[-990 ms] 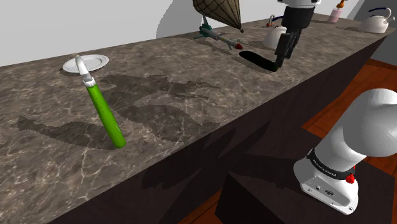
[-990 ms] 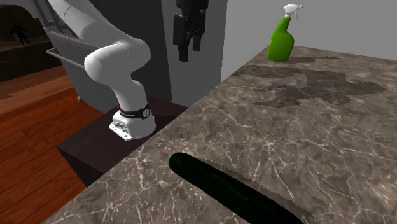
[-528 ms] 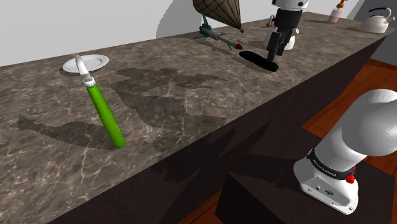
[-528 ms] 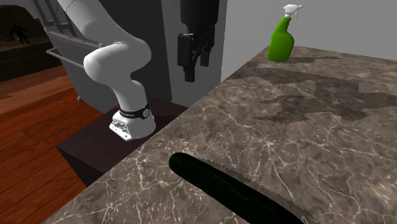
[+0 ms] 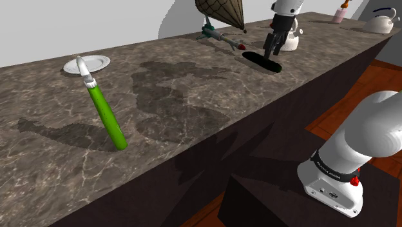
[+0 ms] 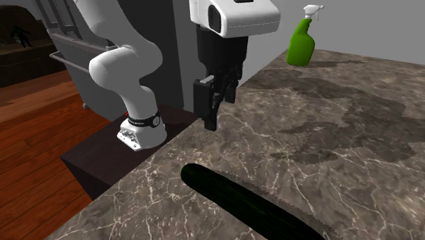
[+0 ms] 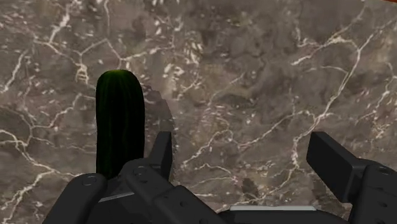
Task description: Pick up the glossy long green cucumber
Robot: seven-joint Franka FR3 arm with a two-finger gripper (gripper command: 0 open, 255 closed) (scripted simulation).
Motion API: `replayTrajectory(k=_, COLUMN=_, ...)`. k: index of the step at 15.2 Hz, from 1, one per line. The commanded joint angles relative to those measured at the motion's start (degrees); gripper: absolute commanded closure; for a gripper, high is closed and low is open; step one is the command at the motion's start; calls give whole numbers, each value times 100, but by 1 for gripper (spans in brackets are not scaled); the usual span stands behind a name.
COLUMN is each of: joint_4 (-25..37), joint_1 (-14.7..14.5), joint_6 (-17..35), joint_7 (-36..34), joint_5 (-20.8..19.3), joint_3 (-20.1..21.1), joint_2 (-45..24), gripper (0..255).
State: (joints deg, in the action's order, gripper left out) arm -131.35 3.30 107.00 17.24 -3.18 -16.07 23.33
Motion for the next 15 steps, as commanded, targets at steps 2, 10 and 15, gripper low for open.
replayTrajectory(k=2, joint_4=403, joint_1=30, joint_6=257, joint_7=275, joint_5=176, joint_3=-282, joint_2=-624, gripper=0)
replayTrajectory(k=10, joint_4=1621, joint_1=218, joint_6=594, joint_7=1147, joint_5=1004, joint_3=-899, joint_2=-2263, gripper=0)
replayTrajectory(k=15, joint_4=1365, joint_1=229, joint_6=957, joint_7=1234, joint_5=1084, joint_3=-897, joint_2=-2390, gripper=0)
